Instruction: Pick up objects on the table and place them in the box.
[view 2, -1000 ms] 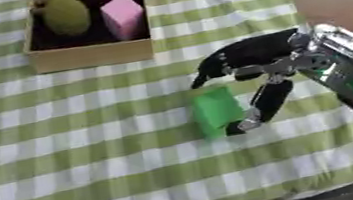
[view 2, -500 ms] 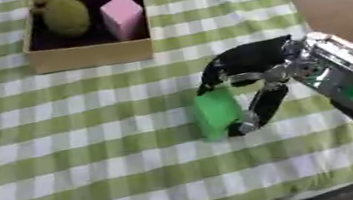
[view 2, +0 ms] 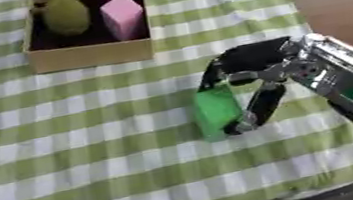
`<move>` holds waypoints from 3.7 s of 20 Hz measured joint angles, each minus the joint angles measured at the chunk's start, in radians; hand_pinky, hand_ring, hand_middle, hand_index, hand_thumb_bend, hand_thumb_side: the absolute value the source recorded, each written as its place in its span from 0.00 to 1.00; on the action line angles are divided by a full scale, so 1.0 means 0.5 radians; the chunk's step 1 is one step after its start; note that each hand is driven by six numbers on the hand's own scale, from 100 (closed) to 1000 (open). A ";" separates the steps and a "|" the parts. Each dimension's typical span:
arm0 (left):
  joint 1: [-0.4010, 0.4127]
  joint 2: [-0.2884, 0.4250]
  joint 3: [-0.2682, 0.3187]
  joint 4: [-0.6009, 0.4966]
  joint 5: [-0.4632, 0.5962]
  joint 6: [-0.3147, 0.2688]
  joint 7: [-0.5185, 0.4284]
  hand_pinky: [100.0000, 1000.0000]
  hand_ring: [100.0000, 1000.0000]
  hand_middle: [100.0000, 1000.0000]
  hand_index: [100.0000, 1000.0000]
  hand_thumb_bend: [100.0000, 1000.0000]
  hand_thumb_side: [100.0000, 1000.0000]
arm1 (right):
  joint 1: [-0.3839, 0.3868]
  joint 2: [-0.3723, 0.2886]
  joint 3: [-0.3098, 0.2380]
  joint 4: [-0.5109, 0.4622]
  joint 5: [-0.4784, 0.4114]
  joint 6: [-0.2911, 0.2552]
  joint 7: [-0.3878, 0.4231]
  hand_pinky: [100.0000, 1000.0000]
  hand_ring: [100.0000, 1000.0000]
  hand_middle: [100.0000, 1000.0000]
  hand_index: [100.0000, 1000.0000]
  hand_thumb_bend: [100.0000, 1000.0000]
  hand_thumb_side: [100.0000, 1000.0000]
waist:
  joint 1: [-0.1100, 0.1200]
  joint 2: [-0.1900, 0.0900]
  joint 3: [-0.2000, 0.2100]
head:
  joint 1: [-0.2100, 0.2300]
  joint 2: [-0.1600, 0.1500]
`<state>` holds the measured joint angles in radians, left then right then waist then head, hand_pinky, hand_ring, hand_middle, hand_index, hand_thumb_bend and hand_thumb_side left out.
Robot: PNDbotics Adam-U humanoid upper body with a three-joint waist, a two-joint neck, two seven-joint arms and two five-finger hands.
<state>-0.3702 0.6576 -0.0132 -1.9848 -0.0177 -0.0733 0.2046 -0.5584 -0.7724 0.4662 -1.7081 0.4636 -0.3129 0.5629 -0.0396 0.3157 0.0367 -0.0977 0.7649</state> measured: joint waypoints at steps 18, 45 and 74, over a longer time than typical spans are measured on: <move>-0.027 -0.011 -0.015 0.000 0.018 0.002 -0.055 0.77 0.83 0.81 0.90 0.00 0.54 | -0.765 0.059 -0.167 0.109 -0.664 0.180 0.220 0.88 0.72 0.41 0.68 0.00 0.17 | -0.031 -0.002 0.039 | -0.029 0.000; -0.260 -0.070 -0.053 0.000 0.069 -0.034 -0.140 0.77 0.83 0.80 0.90 0.00 0.54 | -1.318 0.850 -0.532 1.614 0.197 -0.382 -0.148 0.89 0.78 0.48 0.73 0.00 0.09 | -0.134 0.129 0.318 | -0.322 -0.110; -0.238 -0.090 -0.053 0.000 0.082 -0.023 -0.152 0.77 0.83 0.80 0.90 0.00 0.54 | -1.329 0.883 -0.599 1.682 0.524 -0.539 -0.278 0.99 0.97 0.77 0.93 0.18 0.00 | -0.134 0.136 0.280 | -0.333 -0.124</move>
<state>-0.4893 0.6128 -0.0396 -1.9849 0.0235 -0.0846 0.1284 -1.2231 -0.3307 0.1669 -0.8672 0.7258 -0.5822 0.4236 -0.1065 0.3837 0.1768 -0.2643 0.7030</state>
